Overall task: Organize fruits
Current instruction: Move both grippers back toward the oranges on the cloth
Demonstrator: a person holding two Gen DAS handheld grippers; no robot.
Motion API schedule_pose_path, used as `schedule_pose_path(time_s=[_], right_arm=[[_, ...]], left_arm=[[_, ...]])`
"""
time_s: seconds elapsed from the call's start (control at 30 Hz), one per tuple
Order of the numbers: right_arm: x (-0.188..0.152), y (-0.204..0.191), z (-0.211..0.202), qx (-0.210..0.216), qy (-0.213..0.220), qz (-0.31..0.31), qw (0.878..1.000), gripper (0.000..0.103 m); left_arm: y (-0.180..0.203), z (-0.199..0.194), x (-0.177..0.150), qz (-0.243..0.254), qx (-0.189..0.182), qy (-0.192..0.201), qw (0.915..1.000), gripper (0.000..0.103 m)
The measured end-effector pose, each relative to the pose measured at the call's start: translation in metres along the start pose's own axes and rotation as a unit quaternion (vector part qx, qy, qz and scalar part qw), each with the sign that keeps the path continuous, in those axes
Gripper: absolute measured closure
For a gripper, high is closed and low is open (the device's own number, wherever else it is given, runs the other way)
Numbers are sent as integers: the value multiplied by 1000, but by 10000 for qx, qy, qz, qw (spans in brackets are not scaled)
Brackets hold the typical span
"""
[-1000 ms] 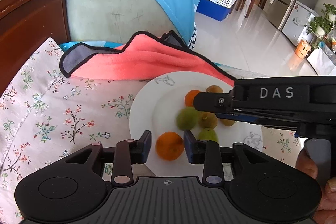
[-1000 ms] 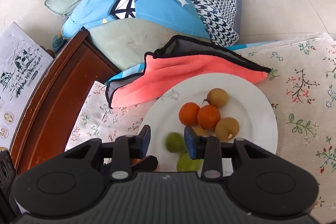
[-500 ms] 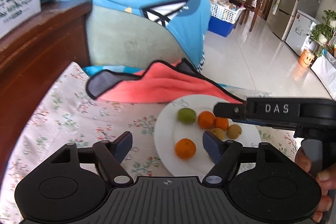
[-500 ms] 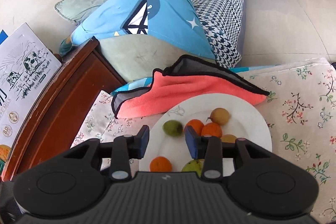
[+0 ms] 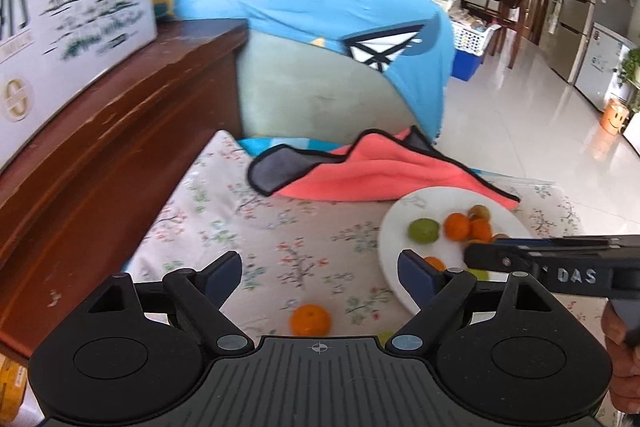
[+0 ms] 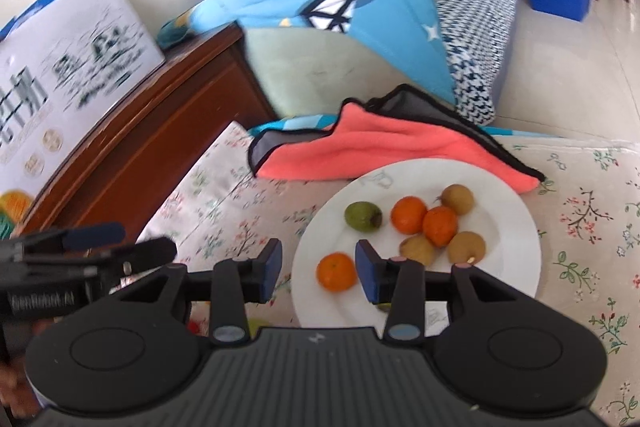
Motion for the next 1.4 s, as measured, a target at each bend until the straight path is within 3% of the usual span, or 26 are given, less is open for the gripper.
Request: schedule_pose_path(time_s=[0.3,0.5,0.8,0.97,1.2,1.4], right_arm=[[-14,-20,2,172,-207,-344,9990,61],[-24,-36,6,288,-336,-679,9967,61],[-36,-50,19,655,-679,-805,9923,61],[-49,-58,27,802,-935,-904,9882,61],[-60,-68,39,765,-1144,-1055,9849,61],[-64,-68,48,610,-1223,-1031,9852,61]], left_arm=[[-27,-5,-12,44,173,-113,9998,16],[-31,-8,-26,292,92,-247,9992,16],[-15,-9,-68,1227,-316,-625,9900,16],[-12,-7,-88,1696,-329,-715,9824,17],[-18,-6,-94,1440,-578,-761,9850,19],[-12,-1,-99,1417,-716,-757,9844,32]])
Point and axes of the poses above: each gripper's, at about its wrist camera, not at the fingertips, and z roughly the way its jaws point, y to its right, x to its top, the point moved 4 cm from there along z, roughly the way its jaws point, and after that the axes turned 7 degrees about -z, right-handed, at the moved point
